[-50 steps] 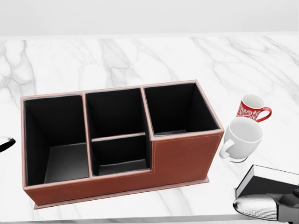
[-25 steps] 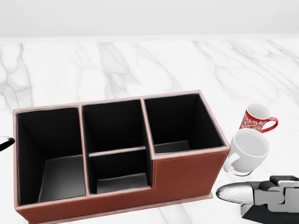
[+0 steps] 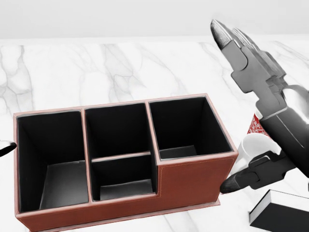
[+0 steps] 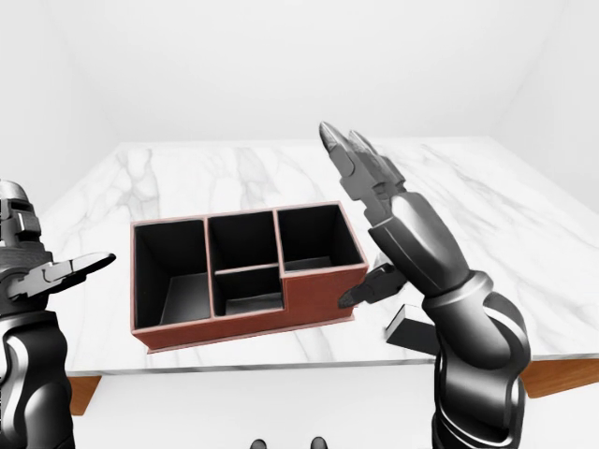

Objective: Pick up the book and place it in the right compartment of the caddy.

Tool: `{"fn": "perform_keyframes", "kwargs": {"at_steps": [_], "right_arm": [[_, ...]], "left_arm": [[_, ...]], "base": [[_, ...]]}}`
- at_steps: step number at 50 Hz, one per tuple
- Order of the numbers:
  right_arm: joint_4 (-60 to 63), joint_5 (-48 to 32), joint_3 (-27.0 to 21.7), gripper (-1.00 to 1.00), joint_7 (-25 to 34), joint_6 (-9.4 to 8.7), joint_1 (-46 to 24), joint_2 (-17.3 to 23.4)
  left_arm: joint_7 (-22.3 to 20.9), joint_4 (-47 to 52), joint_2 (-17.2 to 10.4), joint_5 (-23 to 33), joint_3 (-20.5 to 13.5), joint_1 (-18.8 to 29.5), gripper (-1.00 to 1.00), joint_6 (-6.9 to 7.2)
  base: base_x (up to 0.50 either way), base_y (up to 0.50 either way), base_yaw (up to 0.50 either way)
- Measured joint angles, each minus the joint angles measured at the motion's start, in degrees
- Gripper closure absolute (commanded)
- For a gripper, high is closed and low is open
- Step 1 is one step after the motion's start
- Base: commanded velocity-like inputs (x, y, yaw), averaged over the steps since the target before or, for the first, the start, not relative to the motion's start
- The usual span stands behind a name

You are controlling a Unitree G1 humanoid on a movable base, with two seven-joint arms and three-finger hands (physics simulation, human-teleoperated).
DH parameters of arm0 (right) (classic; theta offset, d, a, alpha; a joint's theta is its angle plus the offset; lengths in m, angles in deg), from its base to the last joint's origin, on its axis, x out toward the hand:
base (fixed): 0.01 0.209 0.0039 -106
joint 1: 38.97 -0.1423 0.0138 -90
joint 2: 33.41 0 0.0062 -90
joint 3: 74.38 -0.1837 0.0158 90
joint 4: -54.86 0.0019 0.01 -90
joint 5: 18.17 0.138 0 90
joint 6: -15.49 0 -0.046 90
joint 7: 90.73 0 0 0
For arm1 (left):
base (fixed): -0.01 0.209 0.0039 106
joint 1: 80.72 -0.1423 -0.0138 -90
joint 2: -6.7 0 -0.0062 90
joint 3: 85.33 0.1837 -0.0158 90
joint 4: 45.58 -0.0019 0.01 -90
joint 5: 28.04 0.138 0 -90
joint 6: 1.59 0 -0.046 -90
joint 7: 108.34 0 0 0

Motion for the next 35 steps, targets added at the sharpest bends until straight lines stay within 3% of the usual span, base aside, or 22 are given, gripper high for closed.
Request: {"fn": "perform_keyframes", "kwargs": {"at_steps": [4, 17, 35], "right_arm": [[0.08, -5.33, -2.87, -1.00, 6.28, 0.00, 2.63, 0.74], [1.96, -14.32, -16.79, -1.00, 6.28, 0.00, 12.31, -0.83], [2.75, -15.68, -33.79, -1.00, 6.28, 0.00, 18.75, -1.02]], "left_arm": [[-0.02, -0.31, 0.00, 0.16, 0.08, 0.04, -1.00, 0.00], [-0.06, -0.54, 0.07, 0.61, 0.29, -0.01, -1.00, 0.00], [-0.06, -0.54, 0.04, 0.83, 0.29, 0.07, -1.00, 0.00]], "base": [[0.00, 0.00, 0.00], [0.00, 0.00, 0.00], [0.00, 0.00, 0.00]]}}
